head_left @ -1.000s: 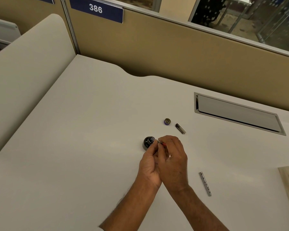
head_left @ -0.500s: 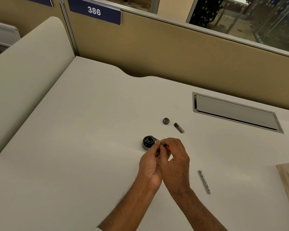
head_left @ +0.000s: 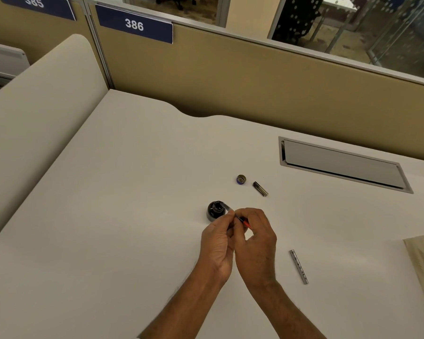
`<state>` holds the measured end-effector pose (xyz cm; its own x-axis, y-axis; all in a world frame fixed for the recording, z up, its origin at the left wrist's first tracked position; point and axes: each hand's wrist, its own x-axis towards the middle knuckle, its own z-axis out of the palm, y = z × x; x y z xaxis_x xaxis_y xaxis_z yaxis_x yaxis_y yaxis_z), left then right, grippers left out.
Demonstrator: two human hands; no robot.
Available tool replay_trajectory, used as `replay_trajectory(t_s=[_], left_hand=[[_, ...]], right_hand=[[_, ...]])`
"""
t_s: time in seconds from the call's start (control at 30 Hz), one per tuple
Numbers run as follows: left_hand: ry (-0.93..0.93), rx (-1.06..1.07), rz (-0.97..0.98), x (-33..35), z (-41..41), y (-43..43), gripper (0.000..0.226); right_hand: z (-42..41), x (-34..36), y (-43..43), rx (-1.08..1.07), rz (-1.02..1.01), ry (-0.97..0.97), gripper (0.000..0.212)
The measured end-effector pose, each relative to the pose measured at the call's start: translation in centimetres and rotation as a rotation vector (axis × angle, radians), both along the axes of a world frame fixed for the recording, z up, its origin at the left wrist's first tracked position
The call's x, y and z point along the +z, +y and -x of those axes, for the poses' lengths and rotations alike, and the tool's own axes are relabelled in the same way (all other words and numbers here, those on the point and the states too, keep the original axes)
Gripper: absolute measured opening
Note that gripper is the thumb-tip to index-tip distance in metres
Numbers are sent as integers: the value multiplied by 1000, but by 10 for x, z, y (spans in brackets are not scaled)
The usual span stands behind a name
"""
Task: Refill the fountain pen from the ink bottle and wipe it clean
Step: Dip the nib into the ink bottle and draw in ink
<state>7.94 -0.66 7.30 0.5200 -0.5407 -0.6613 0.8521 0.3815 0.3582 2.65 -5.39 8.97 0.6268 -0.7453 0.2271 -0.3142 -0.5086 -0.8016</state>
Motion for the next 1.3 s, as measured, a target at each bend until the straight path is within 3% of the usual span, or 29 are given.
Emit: replay_trajectory(t_s=[0.3,0.57,1.3], left_hand=[[-245,-83,-157,-3,3,2,21],[-451,-129,-323,0,8,8,18],[-656,-171,-426,29,24,19,13]], right_hand=[[7,1,3,-46,-114,-70,30],[13,-7,5,-105,-244,-66,18],[31,15,19,-225,-439,-165,14]])
